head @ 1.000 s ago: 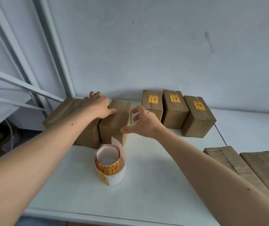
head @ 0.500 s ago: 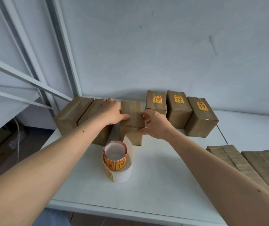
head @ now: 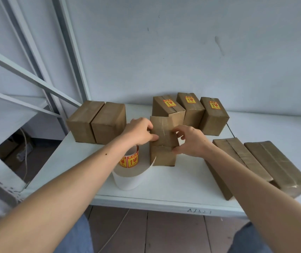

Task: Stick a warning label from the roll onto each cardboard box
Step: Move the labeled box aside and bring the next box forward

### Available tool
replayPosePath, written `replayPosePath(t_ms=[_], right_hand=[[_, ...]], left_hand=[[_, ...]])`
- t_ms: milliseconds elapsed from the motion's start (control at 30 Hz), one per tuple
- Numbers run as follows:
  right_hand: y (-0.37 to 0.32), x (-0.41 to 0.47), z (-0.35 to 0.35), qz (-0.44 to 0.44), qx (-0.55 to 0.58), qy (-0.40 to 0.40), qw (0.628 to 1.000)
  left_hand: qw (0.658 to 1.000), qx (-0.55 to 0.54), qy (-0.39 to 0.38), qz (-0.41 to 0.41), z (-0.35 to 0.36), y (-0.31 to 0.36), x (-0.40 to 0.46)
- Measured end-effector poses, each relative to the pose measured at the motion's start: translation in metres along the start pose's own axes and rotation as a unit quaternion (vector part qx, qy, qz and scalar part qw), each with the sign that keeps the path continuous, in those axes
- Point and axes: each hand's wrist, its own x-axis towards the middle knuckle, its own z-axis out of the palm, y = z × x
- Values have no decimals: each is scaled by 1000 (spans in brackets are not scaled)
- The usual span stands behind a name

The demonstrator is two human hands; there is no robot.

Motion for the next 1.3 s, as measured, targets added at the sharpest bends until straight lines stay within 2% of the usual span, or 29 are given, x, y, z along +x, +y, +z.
replayPosePath(t_ms=[133,233,333,467,633,733,833,1000,1167,1300], right_hand=[[3,-24,-2,22,-61,4,998],[-1,-37,-2,22,-115,11,993],[-6,-45,1,-16,-153,5,988],[-12,-50,9,-51,-205,-14,977],[-27,-57,19,-129,-172,53,975],[-39,-61,34,-199,-189,22,961],[-47,-58,48,-239,-233,-4,943],[-56,-44,42,-218,-230,6,948],[-62,-23,31,-163,-243,52,955],[-64,-8,24,-116,-223,89,964]], left_hand=[[999,-21,-9,29,9,6,-16],[996,-20,-49,66,8,1,-26],[995,-20,-71,60,0,-18,-32],[989,96,-92,60,-15,-52,-38],[981,126,-138,54,-23,-70,-48],[975,163,-142,59,-21,-77,-48],[975,160,-153,30,-18,-85,-48],[975,151,-159,38,-21,-99,-43],[982,73,-172,8,-29,-111,-49],[970,167,-156,78,-25,-117,-54]])
